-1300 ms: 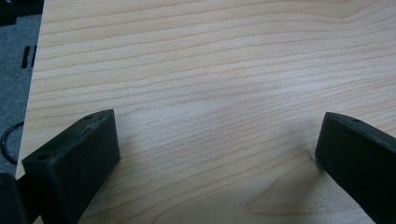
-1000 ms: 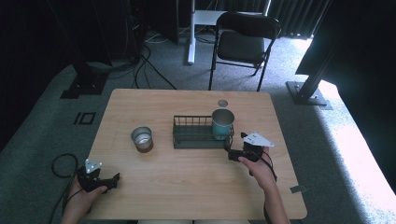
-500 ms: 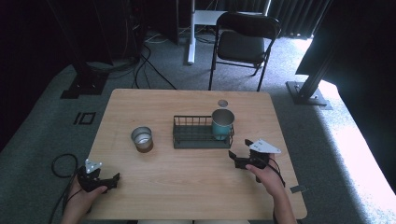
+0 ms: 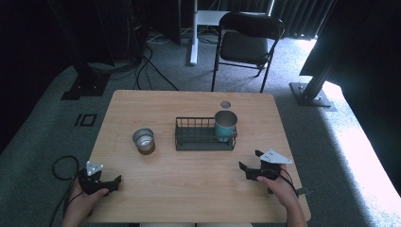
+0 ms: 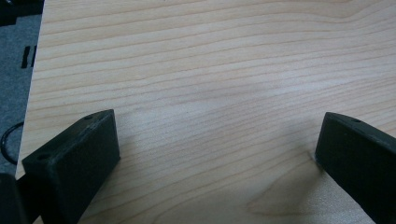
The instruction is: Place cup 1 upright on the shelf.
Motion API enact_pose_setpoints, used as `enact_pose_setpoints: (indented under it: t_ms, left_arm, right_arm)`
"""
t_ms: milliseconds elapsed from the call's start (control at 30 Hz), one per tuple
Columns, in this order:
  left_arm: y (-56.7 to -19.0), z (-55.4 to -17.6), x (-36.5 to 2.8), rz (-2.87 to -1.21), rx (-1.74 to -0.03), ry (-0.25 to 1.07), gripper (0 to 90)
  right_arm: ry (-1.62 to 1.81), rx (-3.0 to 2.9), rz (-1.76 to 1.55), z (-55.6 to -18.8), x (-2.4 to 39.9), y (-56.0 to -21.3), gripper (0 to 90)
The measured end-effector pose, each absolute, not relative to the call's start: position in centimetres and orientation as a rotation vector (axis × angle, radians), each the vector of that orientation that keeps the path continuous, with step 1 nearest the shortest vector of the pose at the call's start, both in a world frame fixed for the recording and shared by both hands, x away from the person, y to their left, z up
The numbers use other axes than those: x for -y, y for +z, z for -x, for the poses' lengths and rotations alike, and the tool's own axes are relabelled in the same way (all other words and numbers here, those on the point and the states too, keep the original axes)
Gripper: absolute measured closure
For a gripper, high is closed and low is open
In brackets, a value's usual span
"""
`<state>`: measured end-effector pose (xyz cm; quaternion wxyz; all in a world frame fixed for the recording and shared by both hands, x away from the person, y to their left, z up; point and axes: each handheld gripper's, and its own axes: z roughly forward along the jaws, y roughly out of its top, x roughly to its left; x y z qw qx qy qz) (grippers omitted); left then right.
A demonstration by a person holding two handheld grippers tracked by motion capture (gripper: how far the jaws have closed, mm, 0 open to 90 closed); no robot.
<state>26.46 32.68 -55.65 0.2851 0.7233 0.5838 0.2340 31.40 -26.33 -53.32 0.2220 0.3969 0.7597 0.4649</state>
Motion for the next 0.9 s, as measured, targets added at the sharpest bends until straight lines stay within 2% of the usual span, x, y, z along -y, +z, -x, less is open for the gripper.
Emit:
enact_pose_setpoints:
  t_ms: [600, 900]
  left_arm:
    - [-55.7, -26.5, -32.7, -1.934, -1.562, 0.626, 0.4]
    - [-55.7, -26.5, -32.7, -1.934, -1.562, 0.626, 0.5]
  right_arm:
    - [1.139, -2.220, -1.143, -29.3, 29.5, -55.0, 11.0]
    - [1.043, -2.290, -1.162, -29.1, 29.7, -55.7, 11.0]
